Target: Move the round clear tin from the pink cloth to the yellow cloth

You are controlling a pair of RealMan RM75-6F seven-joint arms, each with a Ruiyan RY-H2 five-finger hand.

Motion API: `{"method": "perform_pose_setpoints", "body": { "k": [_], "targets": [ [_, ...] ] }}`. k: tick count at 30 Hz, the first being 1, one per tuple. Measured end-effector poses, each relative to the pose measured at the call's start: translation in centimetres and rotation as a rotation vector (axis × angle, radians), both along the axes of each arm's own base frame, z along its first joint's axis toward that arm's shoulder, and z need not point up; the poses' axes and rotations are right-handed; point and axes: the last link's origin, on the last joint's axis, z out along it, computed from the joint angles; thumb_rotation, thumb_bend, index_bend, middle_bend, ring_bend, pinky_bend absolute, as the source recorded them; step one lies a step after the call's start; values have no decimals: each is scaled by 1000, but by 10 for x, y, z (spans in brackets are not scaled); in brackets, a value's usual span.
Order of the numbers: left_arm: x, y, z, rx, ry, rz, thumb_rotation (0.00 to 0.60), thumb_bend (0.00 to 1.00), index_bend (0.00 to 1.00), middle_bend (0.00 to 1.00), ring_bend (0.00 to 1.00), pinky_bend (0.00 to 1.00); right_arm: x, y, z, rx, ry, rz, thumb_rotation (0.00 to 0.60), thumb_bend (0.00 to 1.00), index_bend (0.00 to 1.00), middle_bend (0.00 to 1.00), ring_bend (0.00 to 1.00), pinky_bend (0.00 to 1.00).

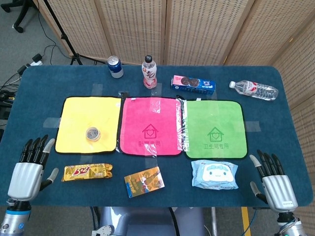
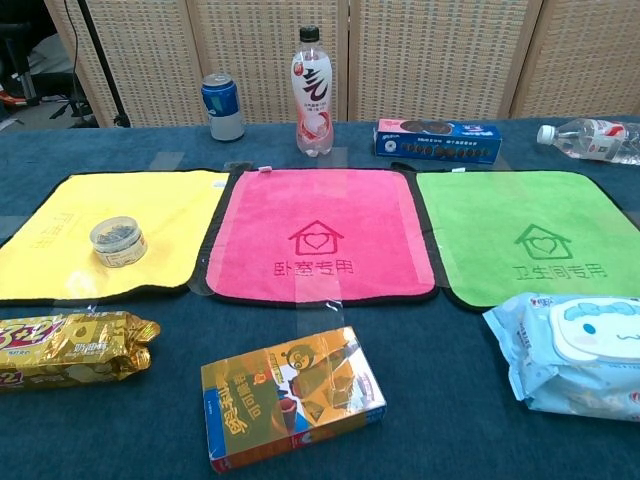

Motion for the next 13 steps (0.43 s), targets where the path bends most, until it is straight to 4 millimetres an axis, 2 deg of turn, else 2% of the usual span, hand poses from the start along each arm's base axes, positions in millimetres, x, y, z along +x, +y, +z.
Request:
{"method": "perform_pose_setpoints", "body": {
  "k": [13],
  "targets": [
    [-3, 3, -11, -32, 11, 19, 600, 282, 0, 0, 0, 0, 0, -1, -5, 17, -2, -6, 600, 414, 50, 0, 0, 7]
  ]
}}
